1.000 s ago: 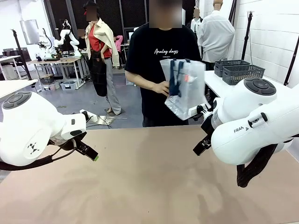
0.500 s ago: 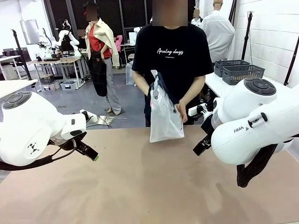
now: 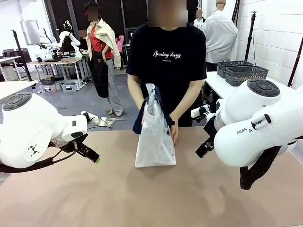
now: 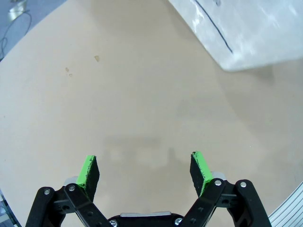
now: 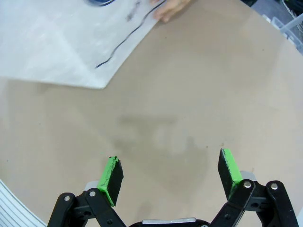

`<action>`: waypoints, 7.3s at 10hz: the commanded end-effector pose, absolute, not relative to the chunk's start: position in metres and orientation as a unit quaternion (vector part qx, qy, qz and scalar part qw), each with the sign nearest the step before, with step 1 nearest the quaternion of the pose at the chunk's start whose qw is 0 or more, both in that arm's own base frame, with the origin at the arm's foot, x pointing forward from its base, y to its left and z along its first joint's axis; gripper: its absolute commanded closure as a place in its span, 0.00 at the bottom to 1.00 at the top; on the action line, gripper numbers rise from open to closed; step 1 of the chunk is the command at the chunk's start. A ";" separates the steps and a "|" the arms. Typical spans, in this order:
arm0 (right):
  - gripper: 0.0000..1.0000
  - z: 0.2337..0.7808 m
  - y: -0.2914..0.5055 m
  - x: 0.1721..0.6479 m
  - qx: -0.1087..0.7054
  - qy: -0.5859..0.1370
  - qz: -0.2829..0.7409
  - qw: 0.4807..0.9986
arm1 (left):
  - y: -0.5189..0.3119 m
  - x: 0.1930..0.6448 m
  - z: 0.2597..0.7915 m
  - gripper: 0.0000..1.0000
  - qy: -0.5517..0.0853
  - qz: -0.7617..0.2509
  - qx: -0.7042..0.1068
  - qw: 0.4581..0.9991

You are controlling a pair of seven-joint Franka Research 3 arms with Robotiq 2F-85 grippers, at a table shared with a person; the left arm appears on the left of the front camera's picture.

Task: Transfer purchased items from the store into the shopping bag.
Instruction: Open the Reusable shopping bag in the center of the table.

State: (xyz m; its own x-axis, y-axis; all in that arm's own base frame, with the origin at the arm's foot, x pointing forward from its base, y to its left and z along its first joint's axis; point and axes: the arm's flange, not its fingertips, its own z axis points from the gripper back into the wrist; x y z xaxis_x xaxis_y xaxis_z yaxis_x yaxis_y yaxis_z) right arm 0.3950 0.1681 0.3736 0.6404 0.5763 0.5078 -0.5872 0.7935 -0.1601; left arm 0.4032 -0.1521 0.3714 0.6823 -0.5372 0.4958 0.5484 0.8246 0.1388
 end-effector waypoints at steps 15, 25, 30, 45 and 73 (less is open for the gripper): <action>0.00 0.374 0.168 0.395 0.010 -0.277 0.321 0.906 | -0.151 0.403 0.371 0.00 -0.267 -0.295 -0.011 0.917; 0.00 0.386 0.193 0.412 0.026 -0.196 0.298 0.934 | -0.155 0.405 0.408 0.00 -0.219 -0.268 -0.082 0.935; 0.00 0.483 0.250 0.468 -0.002 -0.166 0.306 0.938 | -0.181 0.451 0.474 0.00 -0.197 -0.239 -0.044 0.950; 0.00 0.552 0.284 0.527 0.041 -0.190 0.288 0.938 | -0.214 0.471 0.532 0.00 -0.216 -0.227 -0.061 0.948; 0.00 0.516 0.341 0.554 0.078 -0.099 0.199 0.972 | -0.298 0.496 0.545 0.00 -0.163 -0.189 -0.189 0.950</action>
State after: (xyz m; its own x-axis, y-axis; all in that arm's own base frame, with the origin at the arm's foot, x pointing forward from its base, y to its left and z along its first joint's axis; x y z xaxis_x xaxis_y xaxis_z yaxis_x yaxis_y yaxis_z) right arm 0.5599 0.3443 0.5220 0.8910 0.3872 0.2368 -0.4183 0.9031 0.0970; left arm 0.4955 -0.2975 0.5517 0.8636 -0.2970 0.4074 0.4368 0.8443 -0.3104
